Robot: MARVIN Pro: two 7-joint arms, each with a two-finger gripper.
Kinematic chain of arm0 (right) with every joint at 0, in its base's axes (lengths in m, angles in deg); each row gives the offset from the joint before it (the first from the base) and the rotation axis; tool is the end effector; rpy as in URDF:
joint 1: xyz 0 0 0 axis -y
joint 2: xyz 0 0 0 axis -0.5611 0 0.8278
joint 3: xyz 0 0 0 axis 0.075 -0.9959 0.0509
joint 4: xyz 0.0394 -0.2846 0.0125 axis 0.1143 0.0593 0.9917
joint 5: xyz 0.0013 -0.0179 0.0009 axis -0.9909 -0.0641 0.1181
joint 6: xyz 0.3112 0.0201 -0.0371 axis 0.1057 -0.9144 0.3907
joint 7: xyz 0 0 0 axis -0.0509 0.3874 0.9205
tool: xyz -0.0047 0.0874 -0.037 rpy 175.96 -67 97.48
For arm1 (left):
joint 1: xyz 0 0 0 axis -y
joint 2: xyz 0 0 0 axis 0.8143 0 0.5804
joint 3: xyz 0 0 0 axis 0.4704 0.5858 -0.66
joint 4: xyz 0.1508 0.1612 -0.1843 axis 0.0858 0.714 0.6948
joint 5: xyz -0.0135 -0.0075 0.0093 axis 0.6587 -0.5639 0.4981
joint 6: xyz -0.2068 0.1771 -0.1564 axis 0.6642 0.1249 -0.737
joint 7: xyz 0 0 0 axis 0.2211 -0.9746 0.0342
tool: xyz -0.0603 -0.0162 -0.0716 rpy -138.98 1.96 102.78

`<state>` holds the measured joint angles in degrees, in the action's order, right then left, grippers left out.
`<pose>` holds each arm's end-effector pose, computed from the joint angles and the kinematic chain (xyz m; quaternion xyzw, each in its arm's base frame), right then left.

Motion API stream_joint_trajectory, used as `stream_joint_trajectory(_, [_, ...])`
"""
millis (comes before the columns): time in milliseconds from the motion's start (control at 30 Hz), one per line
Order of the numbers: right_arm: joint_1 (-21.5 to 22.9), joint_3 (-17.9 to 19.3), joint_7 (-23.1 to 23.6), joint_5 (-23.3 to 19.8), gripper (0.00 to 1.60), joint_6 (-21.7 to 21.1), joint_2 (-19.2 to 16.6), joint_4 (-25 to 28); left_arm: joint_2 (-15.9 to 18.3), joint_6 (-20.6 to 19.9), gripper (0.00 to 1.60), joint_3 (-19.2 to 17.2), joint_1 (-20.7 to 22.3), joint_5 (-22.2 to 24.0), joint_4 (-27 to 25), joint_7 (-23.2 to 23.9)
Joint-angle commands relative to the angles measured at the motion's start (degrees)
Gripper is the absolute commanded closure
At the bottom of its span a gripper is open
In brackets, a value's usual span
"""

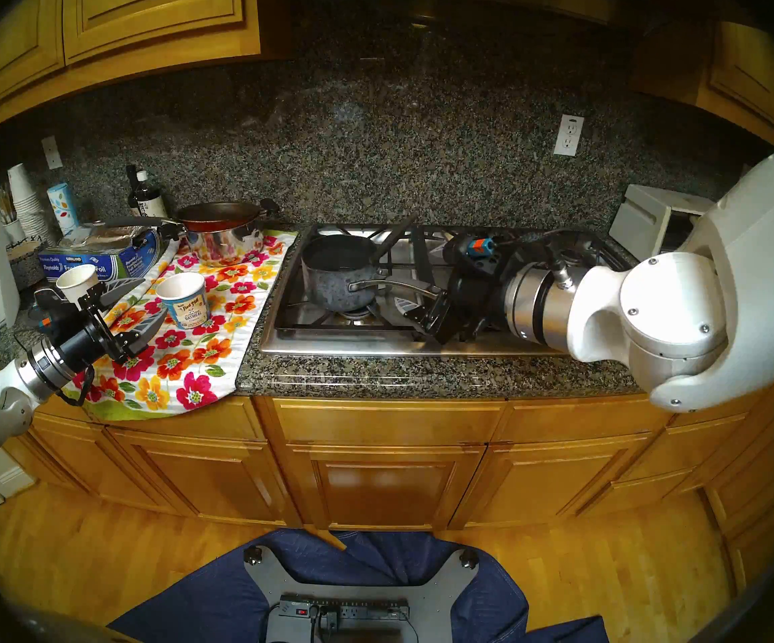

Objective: Pour oats into pot and stir with a spoon

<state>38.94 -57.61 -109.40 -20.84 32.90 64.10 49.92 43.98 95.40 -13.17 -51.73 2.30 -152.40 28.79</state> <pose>0.3080 -0.0011 -0.0577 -0.6830 -0.4461 -0.5779 0.0238 0.3358 0.2639 -0.2144 0.5758 -0.3179 0.7407 0.1371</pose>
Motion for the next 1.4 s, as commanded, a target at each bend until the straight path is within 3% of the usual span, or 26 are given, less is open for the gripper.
stream_joint_trajectory(0, [0.9, 0.1, -0.2, 0.0, 0.00, 0.1, 0.0, -0.4, -1.3, -0.4, 0.00, -1.1, 2.6, 0.4, 0.4, -0.7])
stream_joint_trajectory(267, [0.8, 0.1, -0.2, 0.0, 0.00, 0.1, 0.0, -0.5, -2.7, -4.4, 0.00, -1.5, 4.5, 2.6, 0.7, -1.5])
stream_joint_trajectory(733, [0.8, 0.1, -0.2, 0.0, 0.00, 0.1, 0.0, -0.5, -6.1, -9.5, 0.00, -1.2, 8.5, 2.4, 1.6, -1.0])
stream_joint_trajectory(1367, [0.9, 0.1, -0.2, 0.0, 0.00, 0.1, 0.0, -0.5, -10.3, -9.5, 0.00, 0.7, 11.2, -1.9, 6.9, 3.7])
